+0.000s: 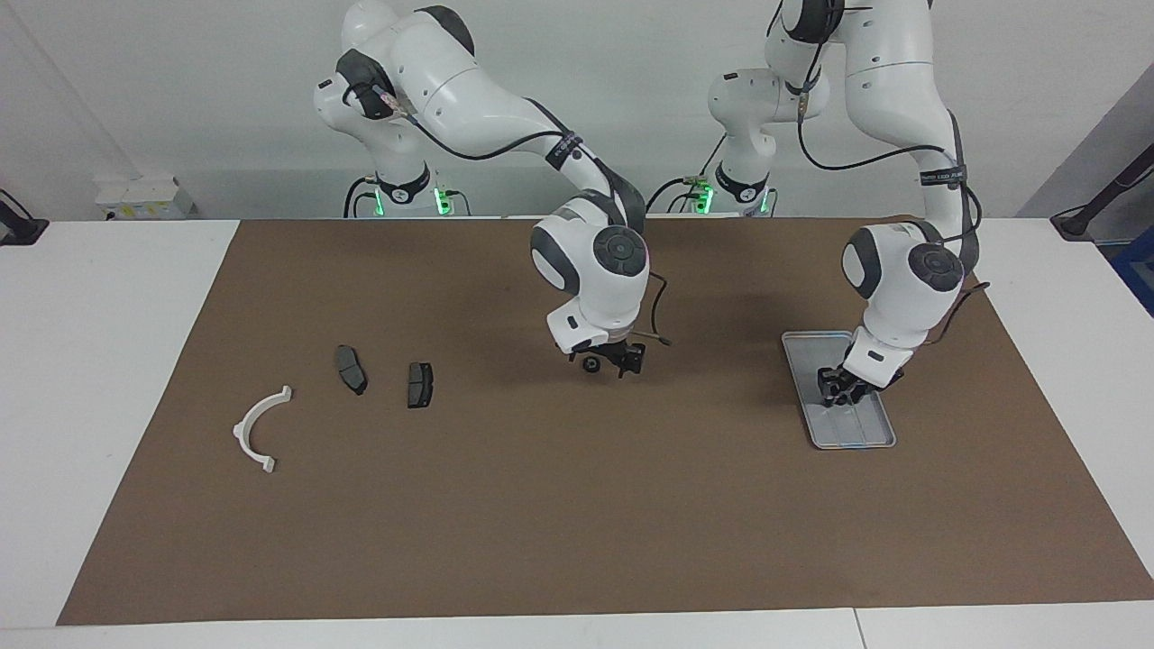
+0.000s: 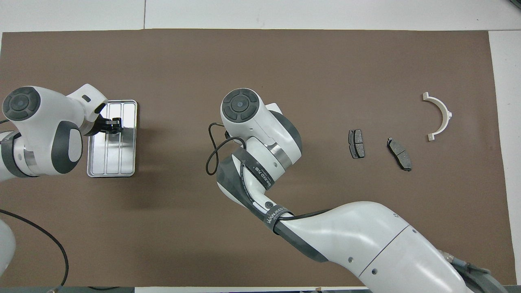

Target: Place bearing gear from tray to pile

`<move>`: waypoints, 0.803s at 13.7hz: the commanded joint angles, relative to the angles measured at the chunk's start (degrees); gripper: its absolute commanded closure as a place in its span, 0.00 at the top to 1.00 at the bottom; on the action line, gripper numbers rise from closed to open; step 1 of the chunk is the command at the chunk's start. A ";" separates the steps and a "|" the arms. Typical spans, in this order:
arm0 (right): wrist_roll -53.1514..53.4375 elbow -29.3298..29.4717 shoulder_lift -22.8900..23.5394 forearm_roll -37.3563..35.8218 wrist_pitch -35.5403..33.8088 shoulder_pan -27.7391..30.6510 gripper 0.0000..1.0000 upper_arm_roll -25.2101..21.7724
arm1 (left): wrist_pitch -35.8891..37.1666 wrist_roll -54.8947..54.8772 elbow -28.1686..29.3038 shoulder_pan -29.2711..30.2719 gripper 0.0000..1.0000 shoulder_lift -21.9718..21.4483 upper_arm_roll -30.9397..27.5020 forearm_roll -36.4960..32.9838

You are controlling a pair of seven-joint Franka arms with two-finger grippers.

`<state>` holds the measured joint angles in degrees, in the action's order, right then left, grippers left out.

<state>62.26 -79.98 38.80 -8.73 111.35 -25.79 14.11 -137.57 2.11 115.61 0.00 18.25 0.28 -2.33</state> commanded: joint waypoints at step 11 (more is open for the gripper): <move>-1.70 -0.35 1.28 -1.65 -0.08 1.53 0.85 1.71 | 5.97 -0.26 -3.01 1.05 0.00 0.20 0.59 -0.05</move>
<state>62.00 -80.03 40.06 -9.09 111.36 -25.57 14.16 -136.05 2.12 114.98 0.20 18.32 1.05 -1.99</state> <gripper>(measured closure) 0.101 0.762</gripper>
